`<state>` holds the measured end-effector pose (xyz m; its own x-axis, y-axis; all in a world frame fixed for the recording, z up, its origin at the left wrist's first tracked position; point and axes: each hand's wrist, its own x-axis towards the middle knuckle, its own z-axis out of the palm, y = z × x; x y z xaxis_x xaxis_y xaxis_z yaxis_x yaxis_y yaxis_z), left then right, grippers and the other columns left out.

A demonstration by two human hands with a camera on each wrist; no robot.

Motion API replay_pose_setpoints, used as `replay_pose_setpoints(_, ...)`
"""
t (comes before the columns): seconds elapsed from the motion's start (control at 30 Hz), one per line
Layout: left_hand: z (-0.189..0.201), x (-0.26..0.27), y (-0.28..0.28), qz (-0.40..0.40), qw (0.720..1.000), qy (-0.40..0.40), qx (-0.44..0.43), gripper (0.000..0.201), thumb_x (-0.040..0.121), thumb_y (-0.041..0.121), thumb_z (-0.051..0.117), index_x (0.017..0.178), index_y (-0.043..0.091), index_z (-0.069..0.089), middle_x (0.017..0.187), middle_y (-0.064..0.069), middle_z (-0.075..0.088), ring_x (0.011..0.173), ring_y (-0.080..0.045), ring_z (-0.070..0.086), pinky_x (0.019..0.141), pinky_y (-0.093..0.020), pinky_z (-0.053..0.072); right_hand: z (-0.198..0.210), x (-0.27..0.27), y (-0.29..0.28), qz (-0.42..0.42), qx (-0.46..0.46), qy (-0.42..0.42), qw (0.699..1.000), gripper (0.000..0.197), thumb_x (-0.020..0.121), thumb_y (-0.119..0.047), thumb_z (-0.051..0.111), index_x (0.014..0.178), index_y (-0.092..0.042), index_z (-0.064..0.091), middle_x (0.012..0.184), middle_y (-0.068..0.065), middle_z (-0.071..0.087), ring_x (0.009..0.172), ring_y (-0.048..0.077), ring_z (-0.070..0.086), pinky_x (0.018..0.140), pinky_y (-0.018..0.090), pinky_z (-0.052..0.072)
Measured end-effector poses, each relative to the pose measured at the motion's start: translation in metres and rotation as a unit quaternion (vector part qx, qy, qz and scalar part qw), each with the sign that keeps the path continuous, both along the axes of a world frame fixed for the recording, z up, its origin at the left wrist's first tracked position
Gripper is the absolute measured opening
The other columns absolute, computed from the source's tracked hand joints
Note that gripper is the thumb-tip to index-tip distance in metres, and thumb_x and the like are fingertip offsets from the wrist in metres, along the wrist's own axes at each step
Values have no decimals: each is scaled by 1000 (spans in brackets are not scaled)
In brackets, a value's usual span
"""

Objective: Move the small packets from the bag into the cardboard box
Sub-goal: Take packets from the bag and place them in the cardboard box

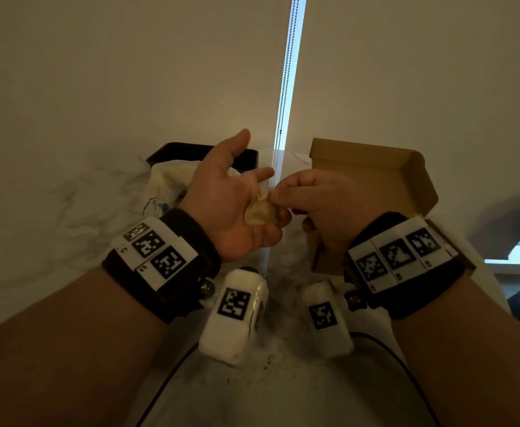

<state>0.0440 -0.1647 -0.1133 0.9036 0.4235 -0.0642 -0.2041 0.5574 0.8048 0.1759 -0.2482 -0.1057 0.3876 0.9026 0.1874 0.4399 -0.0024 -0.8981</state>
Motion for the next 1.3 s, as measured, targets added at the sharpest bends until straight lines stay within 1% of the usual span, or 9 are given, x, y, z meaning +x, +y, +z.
replay_pose_setpoints(0.07,-1,2,3,32,995,53,78,70,77,59,57,130,14,56,93,-8,63,77,-22,58,61,-30,48,-7,7,-2,-30,43,113,992,11,87,-25,67,76,-20,69,84,1,71,80,15,63,64,29,48)
replay_pose_setpoints(0.13,-4,4,6,80,975,106,179,37,88,47,60,110,17,66,101,-5,62,88,-21,61,68,-35,51,-9,12,-6,-28,74,197,977,10,91,-20,62,84,-13,65,89,7,72,82,21,64,67,33,52)
replay_pose_setpoints(0.23,-6,8,4,107,964,110,217,21,94,34,63,108,18,68,108,-4,67,95,-18,64,73,-33,53,-10,16,-10,-34,100,225,969,8,95,-12,54,89,-9,59,84,9,68,73,20,62,63,29,55)
replay_pose_setpoints(0.37,-5,9,-2,136,950,94,264,25,96,28,64,114,12,69,106,-6,73,92,-18,69,71,-31,55,-10,18,-11,-29,113,224,968,7,95,-7,54,96,-10,60,84,6,69,71,18,65,60,29,56)
replay_pose_setpoints(0.47,-6,9,-3,179,928,93,315,15,97,24,63,105,13,70,96,-6,75,78,-14,69,62,-27,53,-11,19,-11,-12,102,213,972,11,94,-5,55,93,-14,62,79,3,70,70,17,67,61,30,56)
replay_pose_setpoints(0.63,-7,10,-1,221,920,92,309,13,100,20,58,91,15,66,82,-3,70,67,-11,64,55,-25,50,-12,18,-13,-8,106,215,971,11,94,-7,57,95,-16,63,80,1,73,73,18,70,61,31,57)
replay_pose_setpoints(0.87,-7,9,-7,165,930,76,319,21,85,29,73,100,15,70,88,-3,74,75,-13,68,62,-26,54,-11,15,-15,-12,100,201,974,7,93,-11,59,94,-16,63,86,8,70,75,21,67,60,31,53)
replay_pose_setpoints(1.03,-8,9,-5,215,921,80,314,7,95,19,65,94,14,69,84,-4,75,68,-12,69,56,-23,53,-12,14,-15,9,101,218,971,16,89,-10,64,103,-18,61,96,8,69,78,21,69,62,31,55)
replay_pose_setpoints(1.3,-8,11,-2,250,921,71,290,9,96,20,65,91,14,69,85,-5,76,69,-14,70,58,-26,54,-13,12,-14,19,117,199,973,36,82,9,64,105,-17,57,75,3,69,69,20,66,55,28,50)
